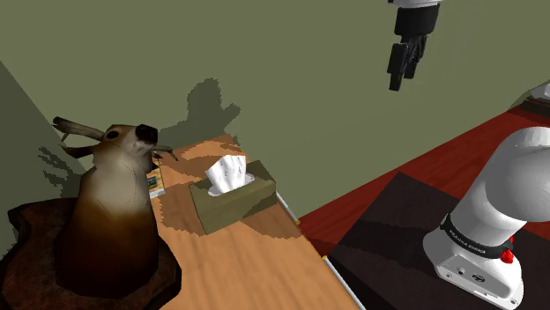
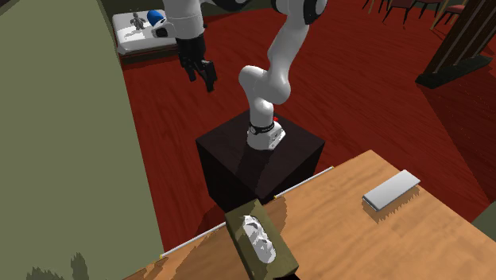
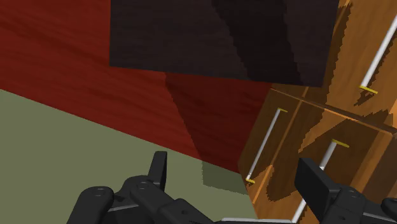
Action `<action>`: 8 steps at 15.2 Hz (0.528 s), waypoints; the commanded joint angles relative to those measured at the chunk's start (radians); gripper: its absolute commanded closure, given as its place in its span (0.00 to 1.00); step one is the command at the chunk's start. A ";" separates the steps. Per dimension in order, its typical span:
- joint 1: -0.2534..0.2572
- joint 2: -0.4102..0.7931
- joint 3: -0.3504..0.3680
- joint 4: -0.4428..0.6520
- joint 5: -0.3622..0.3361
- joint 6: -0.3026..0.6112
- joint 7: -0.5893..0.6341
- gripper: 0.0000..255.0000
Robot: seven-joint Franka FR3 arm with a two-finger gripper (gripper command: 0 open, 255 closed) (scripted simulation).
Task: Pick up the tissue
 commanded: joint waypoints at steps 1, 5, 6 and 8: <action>0.000 0.000 0.000 0.000 0.000 0.000 0.000 0.00; 0.001 0.039 0.122 0.028 0.068 -0.019 0.190 0.00; 0.001 0.055 0.151 0.040 0.085 -0.023 0.238 0.00; -0.001 0.092 0.210 0.067 0.115 -0.028 0.333 0.00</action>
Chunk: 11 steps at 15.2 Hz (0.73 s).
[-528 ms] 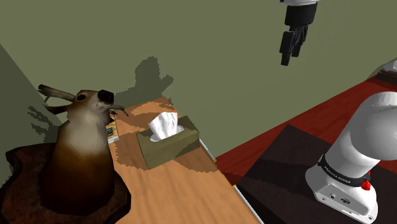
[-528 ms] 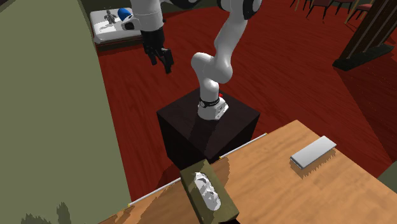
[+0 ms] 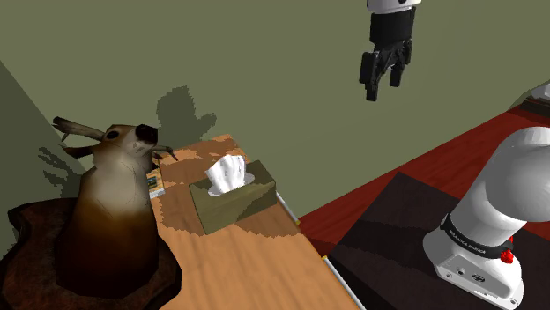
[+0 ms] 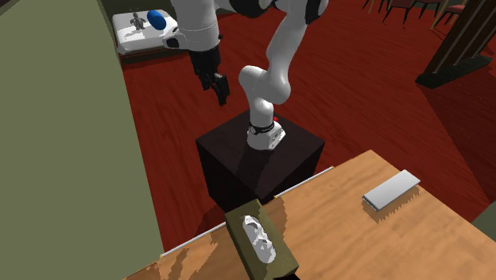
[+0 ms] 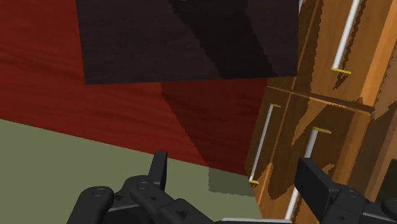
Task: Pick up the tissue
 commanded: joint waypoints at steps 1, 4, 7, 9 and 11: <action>-0.004 0.030 0.054 0.017 0.028 -0.002 0.096 0.00; -0.013 0.107 0.140 0.076 0.063 -0.005 0.241 0.00; -0.025 0.200 0.222 0.150 0.087 -0.007 0.388 0.00; -0.035 0.272 0.276 0.206 0.093 -0.007 0.489 0.00; -0.044 0.352 0.329 0.268 0.092 -0.007 0.593 0.00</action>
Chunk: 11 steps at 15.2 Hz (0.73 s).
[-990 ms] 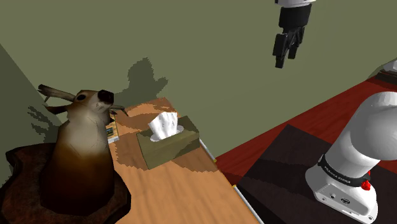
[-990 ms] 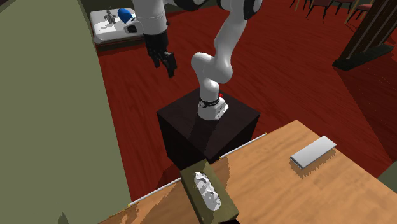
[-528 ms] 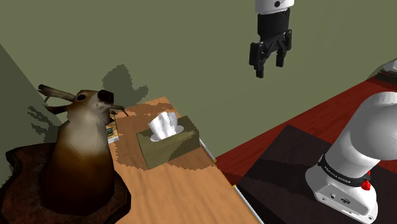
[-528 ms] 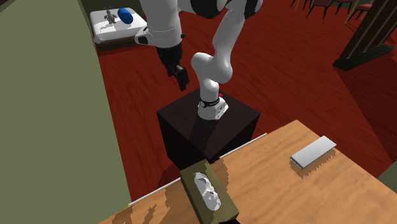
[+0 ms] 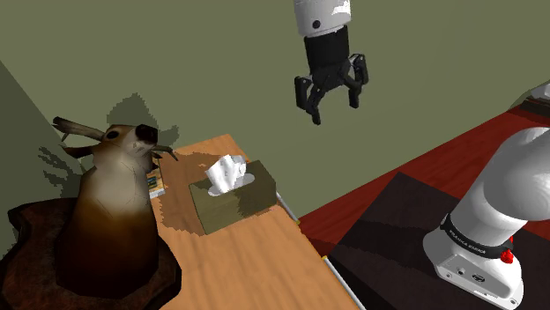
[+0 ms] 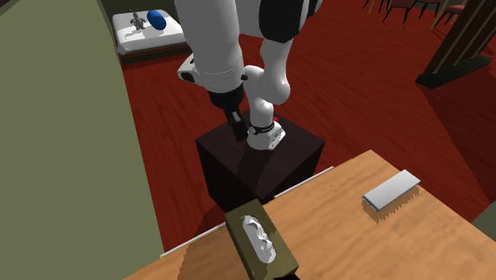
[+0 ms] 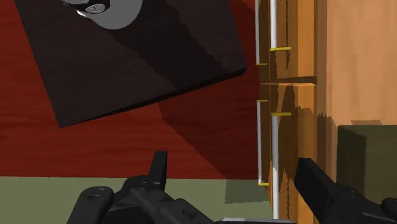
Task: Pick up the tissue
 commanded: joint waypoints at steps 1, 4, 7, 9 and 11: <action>-0.009 0.087 0.054 0.063 -0.005 0.004 0.112 0.00; -0.012 0.230 0.125 0.173 -0.034 0.000 0.277 0.00; 0.006 0.392 0.180 0.300 -0.086 -0.014 0.447 0.00; 0.036 0.508 0.201 0.396 -0.130 -0.031 0.557 0.00; 0.079 0.626 0.207 0.503 -0.175 -0.056 0.661 0.00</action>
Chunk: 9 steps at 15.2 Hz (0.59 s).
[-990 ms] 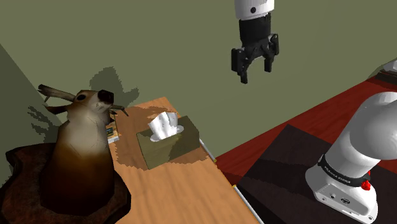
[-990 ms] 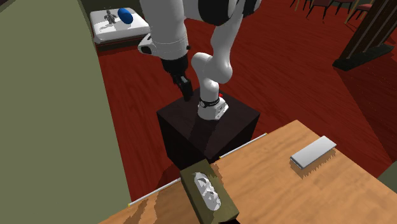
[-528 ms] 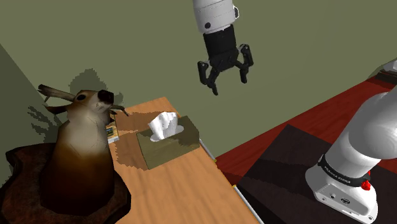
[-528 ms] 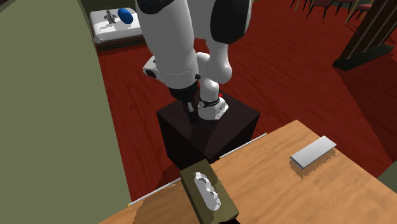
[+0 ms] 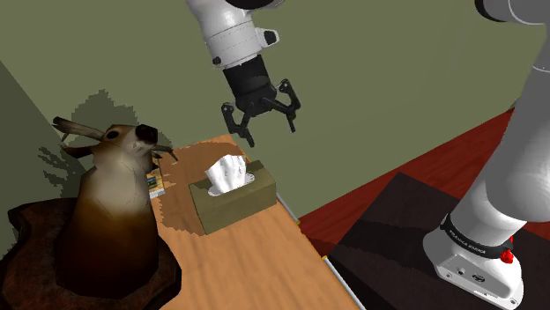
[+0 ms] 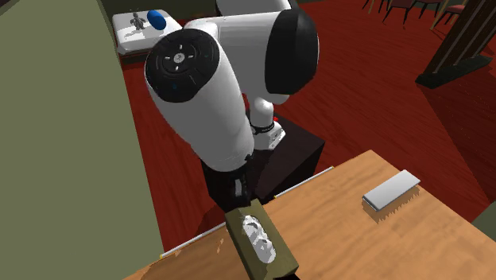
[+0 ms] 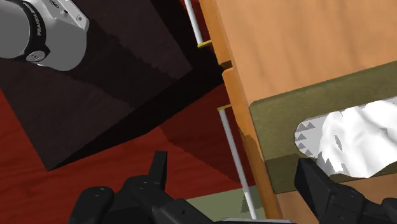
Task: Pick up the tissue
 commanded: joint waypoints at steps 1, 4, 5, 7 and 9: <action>0.052 0.123 0.006 0.121 -0.045 -0.033 0.114 0.00; 0.145 0.300 -0.017 0.323 -0.106 -0.097 0.239 0.00; 0.177 0.358 -0.027 0.397 -0.123 -0.122 0.272 0.00; 0.172 0.352 -0.031 0.362 -0.120 -0.092 0.268 0.00; 0.166 0.349 -0.032 0.329 -0.120 -0.064 0.266 0.00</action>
